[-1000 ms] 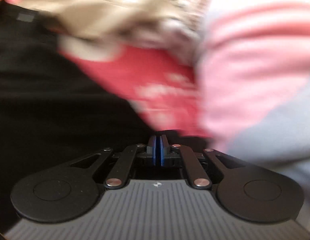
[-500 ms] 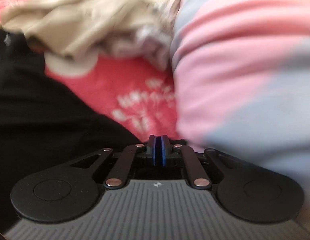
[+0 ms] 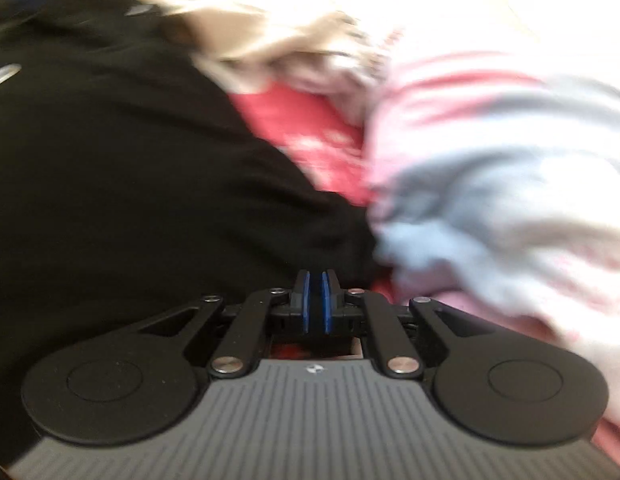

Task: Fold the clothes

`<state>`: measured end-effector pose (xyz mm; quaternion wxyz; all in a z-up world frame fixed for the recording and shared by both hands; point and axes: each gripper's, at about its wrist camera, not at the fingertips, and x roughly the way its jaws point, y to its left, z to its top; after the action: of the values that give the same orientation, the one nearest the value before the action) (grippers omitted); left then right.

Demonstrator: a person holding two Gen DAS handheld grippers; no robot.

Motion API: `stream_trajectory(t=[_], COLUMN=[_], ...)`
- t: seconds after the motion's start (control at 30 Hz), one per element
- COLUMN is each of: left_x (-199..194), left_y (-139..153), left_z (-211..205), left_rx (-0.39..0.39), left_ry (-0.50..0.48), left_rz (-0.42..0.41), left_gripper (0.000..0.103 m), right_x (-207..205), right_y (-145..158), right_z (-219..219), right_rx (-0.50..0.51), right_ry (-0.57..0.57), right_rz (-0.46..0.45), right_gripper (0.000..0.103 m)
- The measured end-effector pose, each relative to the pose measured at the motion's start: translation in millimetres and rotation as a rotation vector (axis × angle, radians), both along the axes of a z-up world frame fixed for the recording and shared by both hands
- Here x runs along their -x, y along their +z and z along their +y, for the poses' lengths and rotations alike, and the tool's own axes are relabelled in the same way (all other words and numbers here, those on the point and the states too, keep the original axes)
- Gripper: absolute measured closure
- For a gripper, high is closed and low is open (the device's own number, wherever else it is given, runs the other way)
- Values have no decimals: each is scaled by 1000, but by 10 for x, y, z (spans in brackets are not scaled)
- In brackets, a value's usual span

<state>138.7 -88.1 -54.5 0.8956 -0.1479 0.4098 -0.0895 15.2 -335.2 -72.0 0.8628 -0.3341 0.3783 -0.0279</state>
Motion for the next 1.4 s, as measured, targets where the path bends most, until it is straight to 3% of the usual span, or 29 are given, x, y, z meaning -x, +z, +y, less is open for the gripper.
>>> stream_trajectory(t=[0.07,0.13,0.23,0.4,0.5,0.6,0.73,0.83,1.0,1.07,1.17,1.27,1.33,1.4], left_x=[34,79,146,253,352,497,720,911,1425,1678,2067,2414,2586,2758], left_y=[79,178,338,505,590,757,1055,1284,1408,1326,1009,657,495,333], left_z=[11,33,71,45,16,87,339,677,1436,1676,1880,1950,1888,1826], left_rx=[8,4,-15,-14,-24,-70,-168,-222,-308,-302,-183,-88,-113,-139], left_ry=[-23,-50,-73,-121,-165,-213,-252,-283,-172,-149,-156,-168,-191,-214], left_rz=[-6,-26,-61,-80,-71,-82,-89,-29,107,191,357,461,487,514], left_gripper=[53,52,51,50,50,50,50,49,45,45,45,45,46,47], right_x=[-29,14,74,109,-43,-263,12,335,764,963,1162,1450,1688,1670], right_y=[-189,-145,9,201,133,-18,333,811,1638,1837,2001,1872,1588,1185], right_z=[-89,-181,-361,-314,-458,-687,-660,-597,-677,-772,-905,-960,-855,-737], right_rx=[23,47,-17,-91,-121,-171,-239,-368,-818,-978,-1136,-1196,-1168,-1093], right_ry=[-39,-108,-217,-129,-156,-312,-285,-229,-155,-102,-97,-150,-225,-298], right_rz=[41,59,68,-61,-31,60,-11,-88,-127,-72,90,209,254,315], right_gripper=[98,98,98,98,97,98,96,94,83,79,72,71,69,69])
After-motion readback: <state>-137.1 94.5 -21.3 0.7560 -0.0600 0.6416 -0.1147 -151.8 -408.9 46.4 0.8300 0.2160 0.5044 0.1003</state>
